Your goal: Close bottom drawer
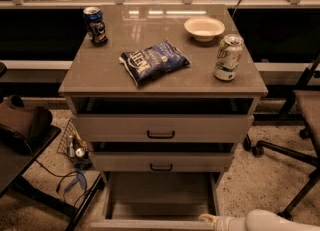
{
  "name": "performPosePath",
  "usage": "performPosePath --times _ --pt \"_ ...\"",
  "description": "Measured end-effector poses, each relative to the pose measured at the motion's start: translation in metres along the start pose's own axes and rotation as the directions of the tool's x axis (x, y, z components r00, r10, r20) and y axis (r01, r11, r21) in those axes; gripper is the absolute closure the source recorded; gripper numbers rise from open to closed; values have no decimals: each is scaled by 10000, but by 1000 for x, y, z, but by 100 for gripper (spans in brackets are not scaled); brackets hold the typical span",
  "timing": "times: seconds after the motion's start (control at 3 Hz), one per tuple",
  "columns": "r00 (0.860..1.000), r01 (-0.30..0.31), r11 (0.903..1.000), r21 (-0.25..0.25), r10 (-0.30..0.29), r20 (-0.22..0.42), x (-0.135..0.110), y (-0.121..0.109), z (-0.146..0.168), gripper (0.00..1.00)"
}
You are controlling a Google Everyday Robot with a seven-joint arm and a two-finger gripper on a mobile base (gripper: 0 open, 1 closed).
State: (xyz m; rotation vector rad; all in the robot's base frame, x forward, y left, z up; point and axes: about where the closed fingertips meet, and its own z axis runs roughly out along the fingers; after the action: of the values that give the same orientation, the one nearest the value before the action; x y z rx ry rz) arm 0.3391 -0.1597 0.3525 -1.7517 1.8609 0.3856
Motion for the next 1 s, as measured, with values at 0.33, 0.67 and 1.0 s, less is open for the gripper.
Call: performPosePath --times 0.33,0.67,1.0 --pt "9998 -196 9978 -626 199 42 12 11 33 61" --pt "9998 -205 9975 -673 211 74 11 13 35 83" --pt "9997 -207 9974 -692 213 89 11 14 36 100"
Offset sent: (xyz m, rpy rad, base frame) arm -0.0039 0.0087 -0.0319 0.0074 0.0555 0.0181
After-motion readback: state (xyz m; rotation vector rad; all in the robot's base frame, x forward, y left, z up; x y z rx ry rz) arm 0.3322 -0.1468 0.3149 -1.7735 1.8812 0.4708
